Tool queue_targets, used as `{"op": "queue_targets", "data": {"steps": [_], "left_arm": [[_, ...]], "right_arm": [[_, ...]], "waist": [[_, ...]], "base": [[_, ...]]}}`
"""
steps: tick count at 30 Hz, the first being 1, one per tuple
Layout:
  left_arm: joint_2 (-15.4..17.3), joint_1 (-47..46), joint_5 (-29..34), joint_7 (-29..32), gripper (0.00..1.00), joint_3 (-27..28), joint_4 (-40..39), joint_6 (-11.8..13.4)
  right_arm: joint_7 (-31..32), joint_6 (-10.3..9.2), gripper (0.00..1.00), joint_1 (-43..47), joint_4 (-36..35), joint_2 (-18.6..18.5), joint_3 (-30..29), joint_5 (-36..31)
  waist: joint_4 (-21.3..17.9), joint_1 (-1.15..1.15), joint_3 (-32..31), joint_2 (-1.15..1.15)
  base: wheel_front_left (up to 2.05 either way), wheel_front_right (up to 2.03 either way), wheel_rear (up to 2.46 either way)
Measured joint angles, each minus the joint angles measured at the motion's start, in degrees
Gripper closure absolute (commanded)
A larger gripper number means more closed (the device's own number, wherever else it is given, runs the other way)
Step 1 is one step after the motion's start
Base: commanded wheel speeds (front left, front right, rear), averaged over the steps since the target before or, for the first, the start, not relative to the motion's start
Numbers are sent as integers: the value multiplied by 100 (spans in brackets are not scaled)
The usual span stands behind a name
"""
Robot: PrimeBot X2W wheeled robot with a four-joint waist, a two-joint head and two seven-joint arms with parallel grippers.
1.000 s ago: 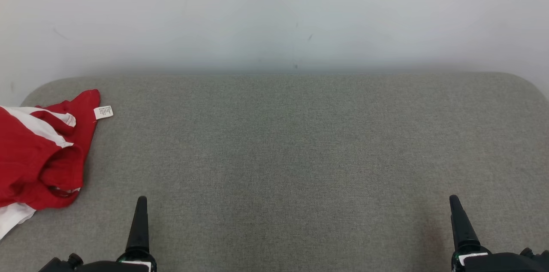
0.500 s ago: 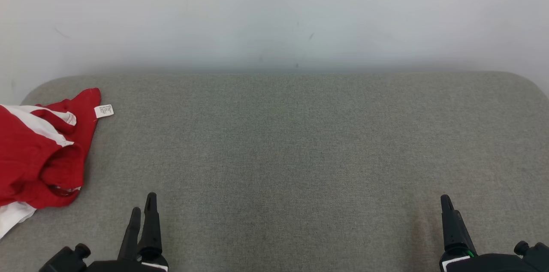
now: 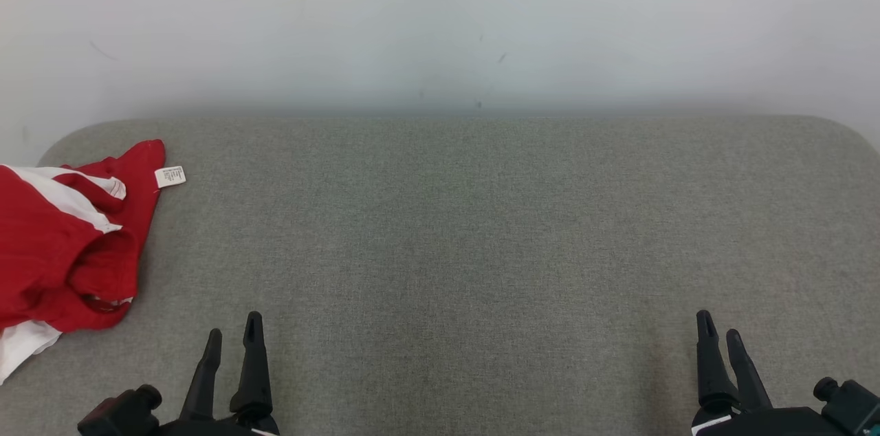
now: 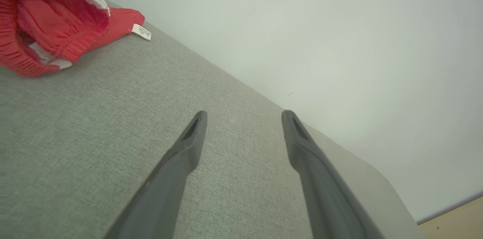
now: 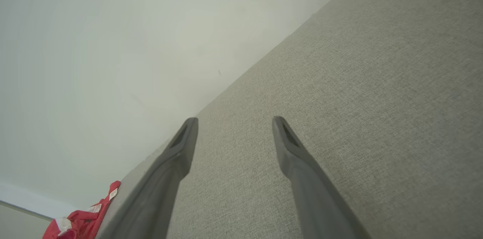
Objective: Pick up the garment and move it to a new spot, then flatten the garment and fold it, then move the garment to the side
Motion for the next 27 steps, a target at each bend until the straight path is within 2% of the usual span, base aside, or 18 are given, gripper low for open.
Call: {"op": "queue_targets", "data": {"steps": [11,27], "left_arm": [[2,108,862,-160,0,1,-171,10],[7,247,1752,-360,0,158,-292,-45]], "right_arm": [[-205,1,0,86,-68,3,94,-845],[-454,2,0,203,-133,5,113,-1734]], "waist": [[-2,0,-8,0],[-19,0,-48,0]], "base": [[0,0,0],[0,0,0]]}}
